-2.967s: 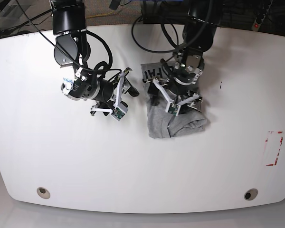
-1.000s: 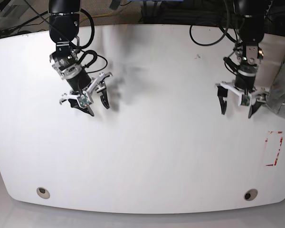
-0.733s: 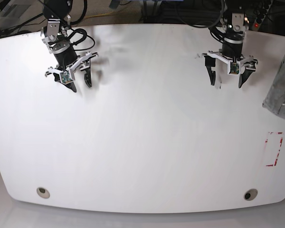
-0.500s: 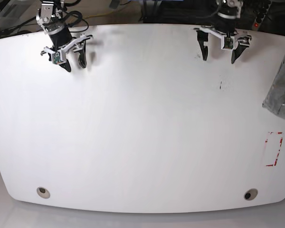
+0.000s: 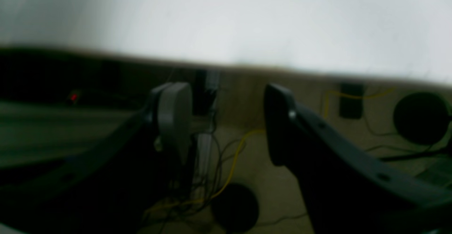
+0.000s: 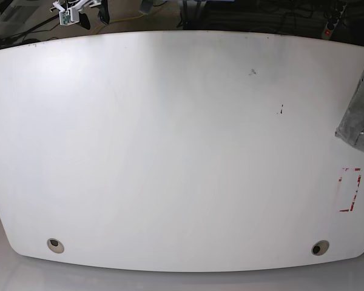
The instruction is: Fold the T-shirt properly
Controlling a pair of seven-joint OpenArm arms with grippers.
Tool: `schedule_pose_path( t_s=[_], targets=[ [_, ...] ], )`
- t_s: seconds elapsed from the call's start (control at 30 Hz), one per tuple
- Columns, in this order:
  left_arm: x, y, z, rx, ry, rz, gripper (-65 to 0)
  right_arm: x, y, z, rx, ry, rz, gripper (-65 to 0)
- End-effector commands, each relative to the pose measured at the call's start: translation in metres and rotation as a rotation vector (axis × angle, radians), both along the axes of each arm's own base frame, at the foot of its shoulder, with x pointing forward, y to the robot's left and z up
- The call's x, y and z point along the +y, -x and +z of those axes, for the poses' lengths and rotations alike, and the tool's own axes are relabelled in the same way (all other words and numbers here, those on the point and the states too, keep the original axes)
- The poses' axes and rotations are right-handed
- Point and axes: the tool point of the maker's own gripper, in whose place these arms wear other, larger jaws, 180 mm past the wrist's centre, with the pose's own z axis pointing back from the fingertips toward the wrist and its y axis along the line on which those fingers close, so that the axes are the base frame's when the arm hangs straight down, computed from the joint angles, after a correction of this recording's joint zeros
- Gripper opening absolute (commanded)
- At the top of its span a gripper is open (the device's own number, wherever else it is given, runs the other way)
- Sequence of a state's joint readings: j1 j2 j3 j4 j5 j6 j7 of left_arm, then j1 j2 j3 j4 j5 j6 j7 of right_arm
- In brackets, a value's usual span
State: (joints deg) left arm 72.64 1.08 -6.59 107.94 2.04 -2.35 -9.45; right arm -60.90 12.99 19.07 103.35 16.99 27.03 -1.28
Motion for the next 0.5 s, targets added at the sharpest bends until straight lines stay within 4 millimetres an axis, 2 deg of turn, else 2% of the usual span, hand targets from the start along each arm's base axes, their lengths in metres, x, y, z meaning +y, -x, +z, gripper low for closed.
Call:
schedule_pose_path(
  t_s=[0.0, 0.1, 0.17, 0.2, 0.27, 0.4, 0.47],
  targets=[
    [0.002, 0.022, -0.007, 0.052, -0.002, 0.01, -11.9, 0.004, 0.019, 0.003, 0.026, -0.034, 0.005, -34.4],
    [0.004, 0.045, -0.023, 0.122, -0.001, 0.014, -11.9, 0.002, 0.047, -0.008, 0.104, -0.046, -0.006, -34.4],
    [0.003, 0.069, -0.039, 0.195, 0.007, 0.021, -11.9, -0.004, 0.071, -0.024, 0.178, -0.049, -0.034, -34.4],
    [0.002, 0.075, -0.049, 0.217, 0.012, 0.016, -11.9, -0.007, 0.081, -0.033, 0.212, -0.05, -0.05, -34.4],
    [0.004, 0.077, -0.064, 0.237, 0.012, 0.005, -11.9, -0.005, 0.091, -0.049, 0.252, -0.066, -0.064, -34.4],
    [0.013, 0.101, -0.108, 0.359, 0.004, 0.017, -11.9, -0.005, 0.116, -0.085, 0.362, -0.086, -0.073, -34.4],
    [0.016, 0.099, -0.127, 0.378, 0.003, 0.028, -11.9, -0.003, 0.125, -0.104, 0.412, -0.097, -0.069, -34.4]
  ],
)
